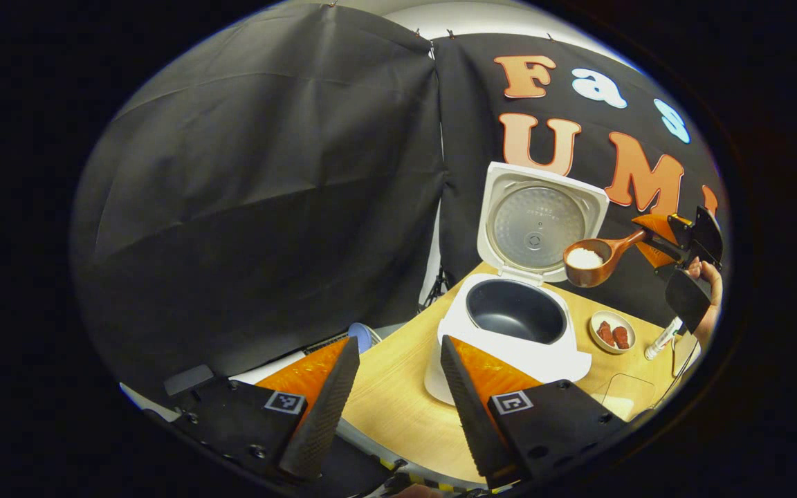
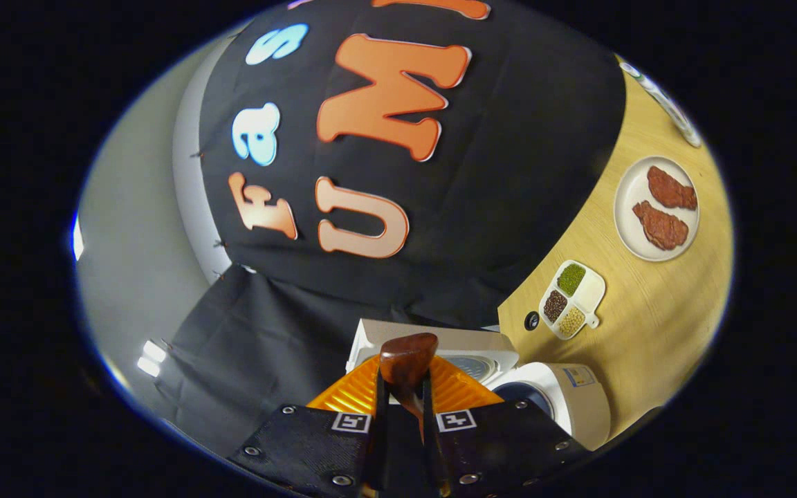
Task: Close the left gripper, press the button to open the rice cooker; take a wooden spoon from the chopstick holder with the right hand, scoop a spoonful of rice and pour it into the rice cooker, then put the wooden spoon back into the chopstick holder.
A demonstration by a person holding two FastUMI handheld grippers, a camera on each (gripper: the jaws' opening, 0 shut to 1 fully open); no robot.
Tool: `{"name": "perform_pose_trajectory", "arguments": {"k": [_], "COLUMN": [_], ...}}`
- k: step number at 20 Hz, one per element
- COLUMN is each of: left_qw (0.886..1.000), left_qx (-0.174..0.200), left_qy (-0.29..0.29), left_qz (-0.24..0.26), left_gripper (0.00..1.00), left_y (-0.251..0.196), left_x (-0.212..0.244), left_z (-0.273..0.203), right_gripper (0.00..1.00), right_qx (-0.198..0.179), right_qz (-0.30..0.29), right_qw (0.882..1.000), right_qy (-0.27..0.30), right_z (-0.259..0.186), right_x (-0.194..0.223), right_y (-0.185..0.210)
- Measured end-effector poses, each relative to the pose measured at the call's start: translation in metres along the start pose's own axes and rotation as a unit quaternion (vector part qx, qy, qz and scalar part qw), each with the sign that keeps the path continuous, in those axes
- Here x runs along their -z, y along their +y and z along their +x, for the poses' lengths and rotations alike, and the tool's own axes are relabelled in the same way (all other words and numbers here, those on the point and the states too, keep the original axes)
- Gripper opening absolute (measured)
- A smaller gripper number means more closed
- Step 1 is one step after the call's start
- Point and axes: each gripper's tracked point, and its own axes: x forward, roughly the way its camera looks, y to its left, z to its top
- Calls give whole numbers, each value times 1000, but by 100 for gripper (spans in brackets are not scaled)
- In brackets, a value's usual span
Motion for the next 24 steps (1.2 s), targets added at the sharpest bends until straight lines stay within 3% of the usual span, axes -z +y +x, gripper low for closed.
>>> {"name": "perform_pose_trajectory", "arguments": {"k": [4,9,17,24], "left_qw": [1000,1000,1000,1000], "left_qx": [-12,-16,-18,-11], "left_qy": [6,11,15,11], "left_qz": [-1,-8,-4,8], "left_gripper": [83,83,83,83], "left_y": [14,17,18,8], "left_x": [6,10,12,6], "left_z": [-1,1,2,2], "right_gripper": [20,20,20,20], "right_qx": [-5,-32,-42,-81], "right_qz": [-151,-290,-336,-433], "right_qw": [988,956,941,898], "right_qy": [13,19,10,8], "right_z": [21,32,37,29], "right_x": [26,50,47,52], "right_y": [21,45,54,72]}}
